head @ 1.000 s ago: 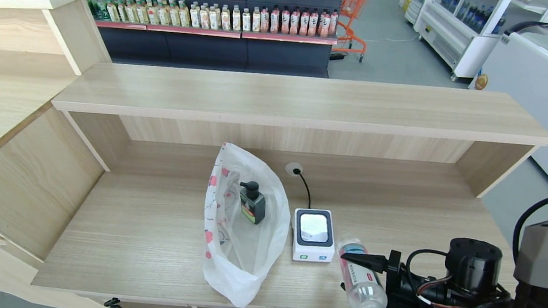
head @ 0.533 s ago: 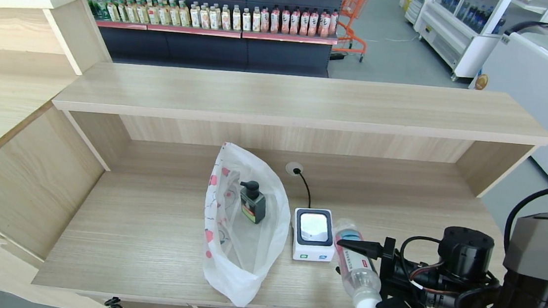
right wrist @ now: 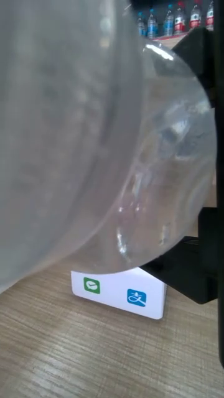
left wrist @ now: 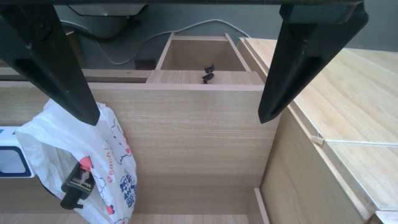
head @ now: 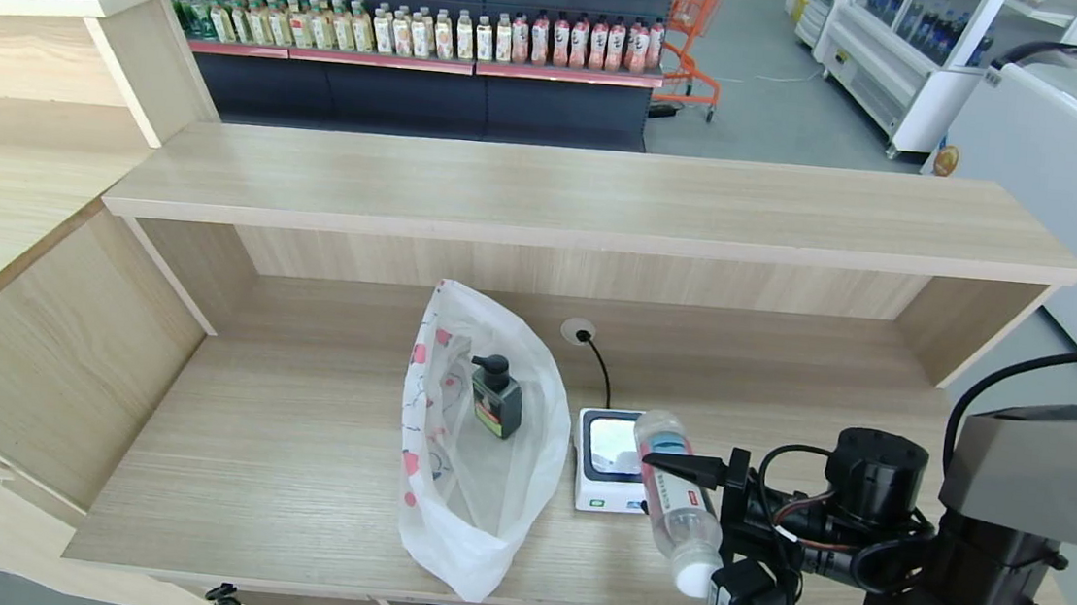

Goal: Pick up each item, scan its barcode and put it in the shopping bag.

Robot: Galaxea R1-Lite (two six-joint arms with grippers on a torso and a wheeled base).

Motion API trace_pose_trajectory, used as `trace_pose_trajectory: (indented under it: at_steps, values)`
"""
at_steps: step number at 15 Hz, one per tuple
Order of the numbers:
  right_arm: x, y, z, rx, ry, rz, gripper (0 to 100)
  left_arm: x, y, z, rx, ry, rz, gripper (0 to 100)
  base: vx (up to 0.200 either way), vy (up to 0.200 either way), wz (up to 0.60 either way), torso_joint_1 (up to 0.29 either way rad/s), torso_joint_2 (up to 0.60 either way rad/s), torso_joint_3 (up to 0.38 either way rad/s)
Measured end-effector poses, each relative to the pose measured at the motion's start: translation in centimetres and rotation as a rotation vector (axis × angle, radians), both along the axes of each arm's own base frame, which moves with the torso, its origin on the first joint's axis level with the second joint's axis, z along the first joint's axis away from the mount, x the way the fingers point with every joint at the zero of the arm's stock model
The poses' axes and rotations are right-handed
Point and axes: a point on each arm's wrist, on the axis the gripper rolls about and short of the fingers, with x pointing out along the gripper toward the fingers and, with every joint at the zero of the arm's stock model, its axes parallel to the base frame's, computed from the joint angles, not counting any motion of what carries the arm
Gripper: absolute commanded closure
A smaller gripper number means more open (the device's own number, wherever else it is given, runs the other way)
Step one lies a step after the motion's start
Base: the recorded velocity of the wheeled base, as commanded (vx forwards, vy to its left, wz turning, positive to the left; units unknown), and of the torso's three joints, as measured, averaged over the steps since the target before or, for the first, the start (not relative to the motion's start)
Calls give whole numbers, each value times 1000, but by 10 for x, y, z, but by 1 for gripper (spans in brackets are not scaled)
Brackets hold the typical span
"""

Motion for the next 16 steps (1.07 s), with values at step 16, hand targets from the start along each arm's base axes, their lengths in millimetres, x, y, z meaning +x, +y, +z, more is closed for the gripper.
trace_pose_trajectory:
  at_steps: [16]
  values:
    - [24, 18, -32, -6, 15, 33, 100, 0, 0, 0, 2, 0, 0, 0, 0, 0, 0, 0, 0, 0]
